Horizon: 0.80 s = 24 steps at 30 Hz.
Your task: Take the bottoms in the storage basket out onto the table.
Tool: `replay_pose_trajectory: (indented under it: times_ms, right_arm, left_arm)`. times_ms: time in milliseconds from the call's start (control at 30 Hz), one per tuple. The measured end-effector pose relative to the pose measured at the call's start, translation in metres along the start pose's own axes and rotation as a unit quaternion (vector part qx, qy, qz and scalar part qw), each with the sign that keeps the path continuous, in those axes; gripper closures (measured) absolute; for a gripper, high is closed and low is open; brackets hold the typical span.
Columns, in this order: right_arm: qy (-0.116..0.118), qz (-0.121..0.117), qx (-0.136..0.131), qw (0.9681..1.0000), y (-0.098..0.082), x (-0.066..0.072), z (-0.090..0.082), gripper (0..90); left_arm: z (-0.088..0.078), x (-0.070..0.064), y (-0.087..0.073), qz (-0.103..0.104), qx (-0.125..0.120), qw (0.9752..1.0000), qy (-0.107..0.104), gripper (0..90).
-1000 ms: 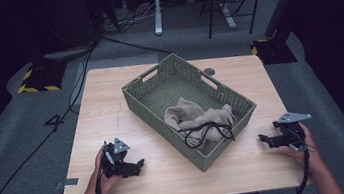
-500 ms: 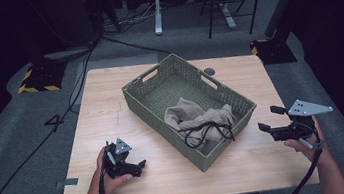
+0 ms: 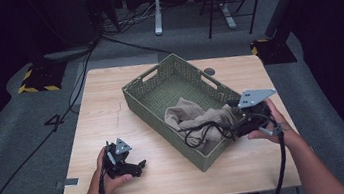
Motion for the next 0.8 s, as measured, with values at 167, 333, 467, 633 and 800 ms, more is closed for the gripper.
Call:
replay_pose_trajectory:
  times_ms: [167,333,467,633,800]
  right_arm:
    - [0.018,-0.018,0.029,0.9993,0.009,0.012,0.021,16.0]
    - [0.036,-0.037,0.056,0.9971,0.018,0.023,0.038,13.5]
    - [0.04,-0.052,0.075,0.9951,0.023,0.03,0.048,6.7]
    - [0.02,-0.061,0.095,0.9934,0.021,0.025,0.054,6.7]
    - [0.042,-0.053,0.128,0.9895,0.016,0.02,0.068,0.3]
  left_arm:
    - [0.0,0.0,0.0,0.0,0.0,1.0,0.0,0.2]
    - [0.0,0.0,0.0,0.0,0.0,1.0,0.0,0.2]
    - [0.0,0.0,0.0,0.0,0.0,1.0,0.0,0.2]
    - [0.0,0.0,0.0,0.0,0.0,1.0,0.0,0.2]
    - [0.0,0.0,0.0,0.0,0.0,1.0,0.0,0.2]
Point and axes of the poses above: each handheld gripper's, and its own axes: z roughly forward along the jaws, y roughly out of its top, x roughly to its left, the point moved 6 cm from there along z, roughly forward along the jaws, and after that the axes turned 7 degrees about -y, right-handed, at the moved point
